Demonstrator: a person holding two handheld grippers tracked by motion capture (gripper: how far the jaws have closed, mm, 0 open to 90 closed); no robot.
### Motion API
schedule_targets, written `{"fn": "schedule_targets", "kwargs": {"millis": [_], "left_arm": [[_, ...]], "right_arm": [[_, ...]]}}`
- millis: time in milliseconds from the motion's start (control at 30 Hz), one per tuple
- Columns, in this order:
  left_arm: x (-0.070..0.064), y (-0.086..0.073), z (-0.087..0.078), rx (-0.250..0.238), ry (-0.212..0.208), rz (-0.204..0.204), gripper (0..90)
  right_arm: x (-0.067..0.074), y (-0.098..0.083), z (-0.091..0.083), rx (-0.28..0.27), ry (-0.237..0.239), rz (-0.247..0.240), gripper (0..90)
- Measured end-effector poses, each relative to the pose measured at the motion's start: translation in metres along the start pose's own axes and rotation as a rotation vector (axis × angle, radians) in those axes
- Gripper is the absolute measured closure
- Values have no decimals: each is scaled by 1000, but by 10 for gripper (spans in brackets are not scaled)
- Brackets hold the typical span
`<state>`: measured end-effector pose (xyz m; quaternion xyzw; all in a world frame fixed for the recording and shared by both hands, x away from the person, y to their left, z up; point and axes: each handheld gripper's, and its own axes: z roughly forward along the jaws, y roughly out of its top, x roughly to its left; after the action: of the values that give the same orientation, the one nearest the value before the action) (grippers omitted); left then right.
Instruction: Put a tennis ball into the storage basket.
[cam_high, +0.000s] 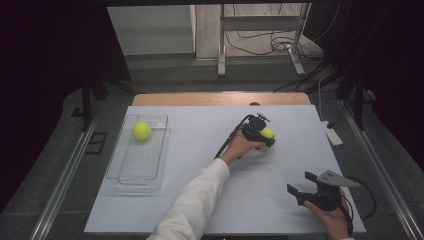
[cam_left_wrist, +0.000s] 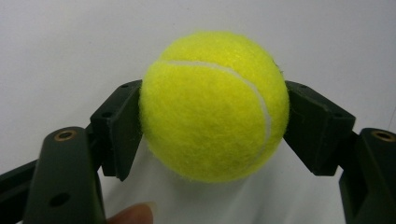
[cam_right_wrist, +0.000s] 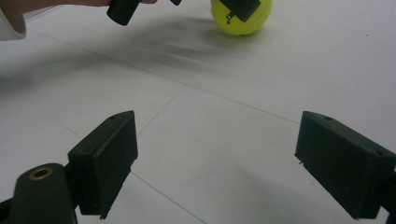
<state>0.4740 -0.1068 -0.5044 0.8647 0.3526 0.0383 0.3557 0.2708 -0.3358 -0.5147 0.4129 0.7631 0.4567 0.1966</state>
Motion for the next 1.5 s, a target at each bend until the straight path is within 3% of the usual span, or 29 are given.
{"fn": "schedule_targets", "kwargs": {"millis": [167,400,633,933,1500], "left_arm": [[2,0,-7,-5,9,7,271],[2,0,-16,-12,-13,17,272],[-4,-1,-32,-43,-33,32,272],[-5,-9,-51,-80,-30,39,272],[-6,-17,-63,-99,-29,46,272]], "right_arm": [[0,0,0,0,-1,0,130],[0,0,0,0,-2,-1,130],[0,0,0,1,-4,-2,131],[1,0,0,6,-10,-5,131],[1,0,1,7,-10,-11,130]]}}
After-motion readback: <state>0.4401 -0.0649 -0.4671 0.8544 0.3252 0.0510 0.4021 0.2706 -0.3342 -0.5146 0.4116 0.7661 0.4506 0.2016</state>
